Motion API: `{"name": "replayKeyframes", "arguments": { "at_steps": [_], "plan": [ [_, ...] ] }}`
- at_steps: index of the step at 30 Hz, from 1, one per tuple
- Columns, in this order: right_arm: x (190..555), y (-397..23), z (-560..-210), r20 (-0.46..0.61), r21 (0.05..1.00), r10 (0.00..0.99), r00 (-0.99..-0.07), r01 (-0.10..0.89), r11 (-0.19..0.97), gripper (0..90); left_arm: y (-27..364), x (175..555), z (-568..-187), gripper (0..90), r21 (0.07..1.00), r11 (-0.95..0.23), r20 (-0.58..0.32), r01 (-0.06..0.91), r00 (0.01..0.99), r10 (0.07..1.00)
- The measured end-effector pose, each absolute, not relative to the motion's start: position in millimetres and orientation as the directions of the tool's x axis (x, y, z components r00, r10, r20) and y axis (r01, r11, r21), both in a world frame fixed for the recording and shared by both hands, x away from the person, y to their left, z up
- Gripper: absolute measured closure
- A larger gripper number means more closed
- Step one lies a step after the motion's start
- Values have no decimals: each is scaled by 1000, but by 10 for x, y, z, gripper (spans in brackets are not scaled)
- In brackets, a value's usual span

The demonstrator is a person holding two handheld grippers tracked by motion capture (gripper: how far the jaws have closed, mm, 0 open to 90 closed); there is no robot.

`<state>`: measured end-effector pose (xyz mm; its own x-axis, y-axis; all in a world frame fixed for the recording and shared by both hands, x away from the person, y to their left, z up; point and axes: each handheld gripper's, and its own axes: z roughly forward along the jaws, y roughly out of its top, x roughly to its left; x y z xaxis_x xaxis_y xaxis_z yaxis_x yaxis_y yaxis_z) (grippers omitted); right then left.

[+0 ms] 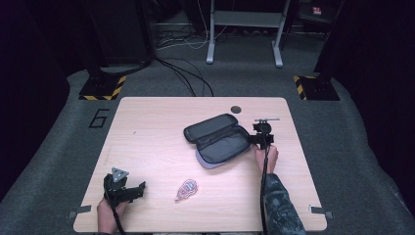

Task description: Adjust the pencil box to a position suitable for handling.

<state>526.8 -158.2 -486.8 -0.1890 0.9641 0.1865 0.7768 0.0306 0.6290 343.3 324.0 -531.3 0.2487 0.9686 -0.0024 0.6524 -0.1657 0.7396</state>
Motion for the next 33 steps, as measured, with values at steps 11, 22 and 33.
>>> {"name": "replayKeyframes", "arguments": {
  "at_steps": [11, 22, 33],
  "plan": [
    [4843, -1455, -4904, 213, 651, 926, -312, 752, 103, 811, 3240, 3433, -5313, 83, 740, -166, -2, 652, 249, 969],
    [4569, -1275, -4927, 255, 685, 866, -431, 712, 153, 745, 3244, 3437, -5314, 83, 743, -171, 4, 648, 251, 968],
    [4166, -1550, -4786, 162, 750, 878, -450, 635, 187, 214, 3235, 3441, -5316, 85, 746, -169, 3, 644, 251, 968]
  ]
}}
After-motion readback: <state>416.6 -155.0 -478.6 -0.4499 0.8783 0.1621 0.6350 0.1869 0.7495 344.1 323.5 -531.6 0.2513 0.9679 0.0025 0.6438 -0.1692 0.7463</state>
